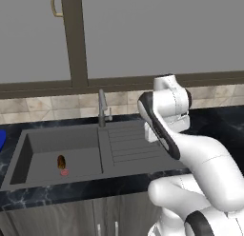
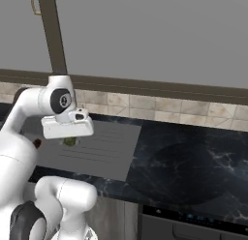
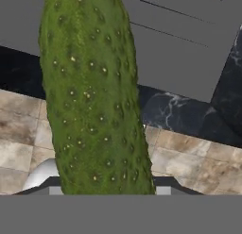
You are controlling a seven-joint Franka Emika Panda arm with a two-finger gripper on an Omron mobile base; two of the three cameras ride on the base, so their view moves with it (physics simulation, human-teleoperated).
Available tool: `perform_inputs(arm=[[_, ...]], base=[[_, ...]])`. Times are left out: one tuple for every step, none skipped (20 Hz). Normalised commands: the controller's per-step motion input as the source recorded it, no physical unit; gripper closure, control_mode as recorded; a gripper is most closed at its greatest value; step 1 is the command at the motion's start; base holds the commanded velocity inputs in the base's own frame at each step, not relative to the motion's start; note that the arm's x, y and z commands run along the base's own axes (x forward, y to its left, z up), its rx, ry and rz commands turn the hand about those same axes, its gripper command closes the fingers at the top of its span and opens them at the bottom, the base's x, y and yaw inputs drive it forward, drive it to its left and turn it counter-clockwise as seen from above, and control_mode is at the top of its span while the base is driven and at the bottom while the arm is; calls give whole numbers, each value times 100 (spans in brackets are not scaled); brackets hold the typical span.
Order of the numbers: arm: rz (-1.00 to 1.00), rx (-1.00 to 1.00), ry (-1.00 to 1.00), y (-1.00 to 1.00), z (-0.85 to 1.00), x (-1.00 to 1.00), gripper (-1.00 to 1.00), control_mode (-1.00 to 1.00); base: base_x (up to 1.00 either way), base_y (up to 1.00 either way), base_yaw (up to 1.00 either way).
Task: Pick up all produce items and place them in the sink. Turn on the sink faucet to wash them. Then turn the sink off and put them in the tray.
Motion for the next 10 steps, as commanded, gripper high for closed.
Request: perform_inputs(arm=[[6, 0, 12, 100, 0, 0, 100, -100], [6, 0, 12, 100, 0, 0, 100, -100], [6, 0, 12, 100, 0, 0, 100, -100], [6, 0, 10, 100, 0, 0, 100, -100], [6, 0, 9, 100, 0, 0, 100, -100], [6, 0, 10, 100, 0, 0, 100, -100], [5, 0, 9, 100, 0, 0, 100, -100], [5, 0, 10, 100, 0, 0, 100, -100], [4, 0, 9, 100, 0, 0, 100, -100], [4, 0, 9, 100, 0, 0, 100, -100]], base=[[0, 0, 0], [0, 0, 0], [0, 0, 0], [0, 0, 0], [0, 0, 0], [0, 0, 0], [0, 0, 0], [0, 0, 0], [0, 0, 0], [0, 0, 0]])
